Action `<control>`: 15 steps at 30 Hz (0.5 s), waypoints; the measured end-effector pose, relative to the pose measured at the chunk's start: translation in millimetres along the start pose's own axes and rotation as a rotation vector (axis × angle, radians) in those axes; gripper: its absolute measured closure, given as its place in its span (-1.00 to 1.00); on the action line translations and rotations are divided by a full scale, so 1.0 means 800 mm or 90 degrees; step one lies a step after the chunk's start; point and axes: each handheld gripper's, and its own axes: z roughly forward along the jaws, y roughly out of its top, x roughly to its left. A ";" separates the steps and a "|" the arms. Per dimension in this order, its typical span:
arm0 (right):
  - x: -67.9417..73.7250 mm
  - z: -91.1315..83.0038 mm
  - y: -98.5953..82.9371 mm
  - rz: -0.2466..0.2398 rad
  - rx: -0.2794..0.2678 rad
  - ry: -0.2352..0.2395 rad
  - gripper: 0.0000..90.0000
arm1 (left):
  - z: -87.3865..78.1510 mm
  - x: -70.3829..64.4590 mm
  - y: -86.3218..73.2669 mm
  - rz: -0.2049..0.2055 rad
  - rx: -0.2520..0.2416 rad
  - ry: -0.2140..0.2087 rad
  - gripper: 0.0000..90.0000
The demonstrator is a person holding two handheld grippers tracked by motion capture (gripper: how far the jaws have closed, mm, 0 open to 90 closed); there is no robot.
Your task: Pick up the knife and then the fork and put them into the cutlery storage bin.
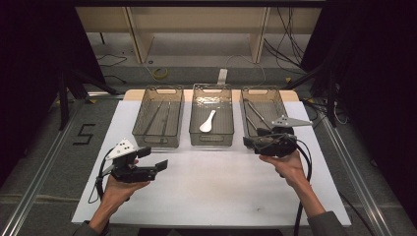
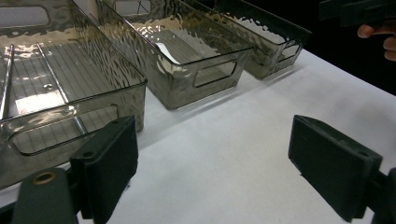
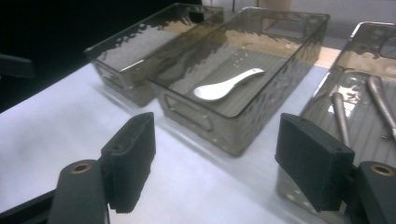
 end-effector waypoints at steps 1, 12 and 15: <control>0.003 -0.002 -0.004 -0.002 -0.004 0.004 -0.37 | 0.000 0.000 0.000 0.000 0.000 -0.001 -0.65; 0.031 -0.022 -0.049 -0.007 -0.026 0.039 -0.44 | 0.001 0.000 0.000 -0.004 0.003 -0.010 -0.66; 0.034 -0.031 -0.060 -0.006 -0.035 0.039 -0.44 | 0.001 -0.001 0.000 -0.008 0.001 -0.015 -0.66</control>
